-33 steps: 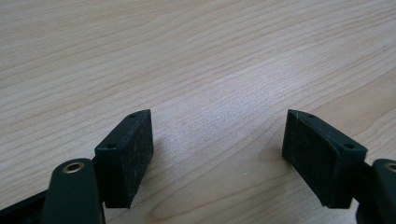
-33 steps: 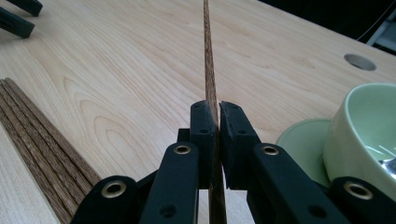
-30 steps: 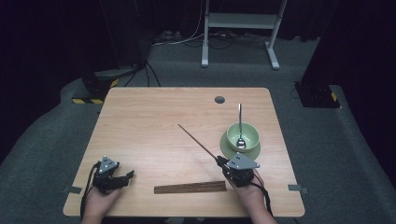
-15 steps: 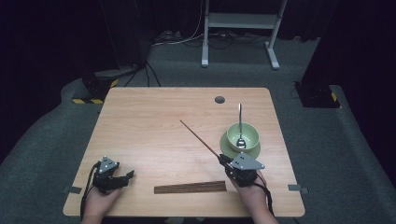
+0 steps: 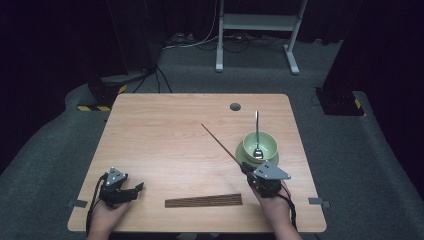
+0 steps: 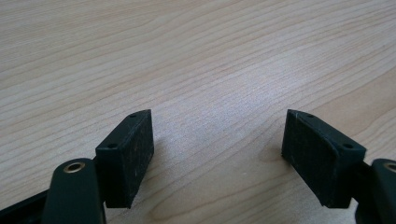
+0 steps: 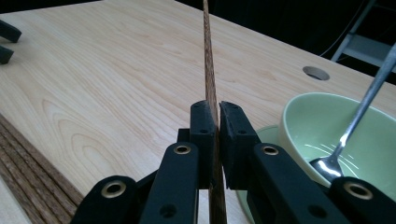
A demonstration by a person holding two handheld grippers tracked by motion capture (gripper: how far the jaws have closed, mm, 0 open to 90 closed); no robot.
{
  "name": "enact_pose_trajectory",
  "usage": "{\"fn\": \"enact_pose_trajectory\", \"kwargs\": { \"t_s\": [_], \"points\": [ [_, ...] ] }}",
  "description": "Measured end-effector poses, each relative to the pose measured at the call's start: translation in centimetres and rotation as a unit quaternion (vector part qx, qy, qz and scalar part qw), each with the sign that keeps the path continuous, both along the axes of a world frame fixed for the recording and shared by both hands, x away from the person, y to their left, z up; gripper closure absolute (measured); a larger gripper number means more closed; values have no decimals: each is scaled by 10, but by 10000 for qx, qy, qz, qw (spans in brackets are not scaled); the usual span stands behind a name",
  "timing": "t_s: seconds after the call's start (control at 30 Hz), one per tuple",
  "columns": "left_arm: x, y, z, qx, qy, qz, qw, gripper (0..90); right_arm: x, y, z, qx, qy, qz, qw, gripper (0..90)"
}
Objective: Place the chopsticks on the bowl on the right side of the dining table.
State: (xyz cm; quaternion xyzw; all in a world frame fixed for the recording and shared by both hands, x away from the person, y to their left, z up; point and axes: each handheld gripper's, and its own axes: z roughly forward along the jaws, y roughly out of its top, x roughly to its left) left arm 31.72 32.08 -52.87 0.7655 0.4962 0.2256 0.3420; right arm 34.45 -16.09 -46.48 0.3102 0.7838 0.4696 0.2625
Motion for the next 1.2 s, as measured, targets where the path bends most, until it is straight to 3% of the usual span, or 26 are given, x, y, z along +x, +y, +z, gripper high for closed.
{"fn": "enact_pose_trajectory", "kwargs": {
  "t_s": [0.63,1.2],
  "points": [
    [0,0,0,-10,4,-7,10000,253,9,-27,0,86,32,-480,9988,844],
    [0,0,0,-16,9,-9,10000,253,18,-58,-3,278,159,-984,9946,844]
  ]
}}
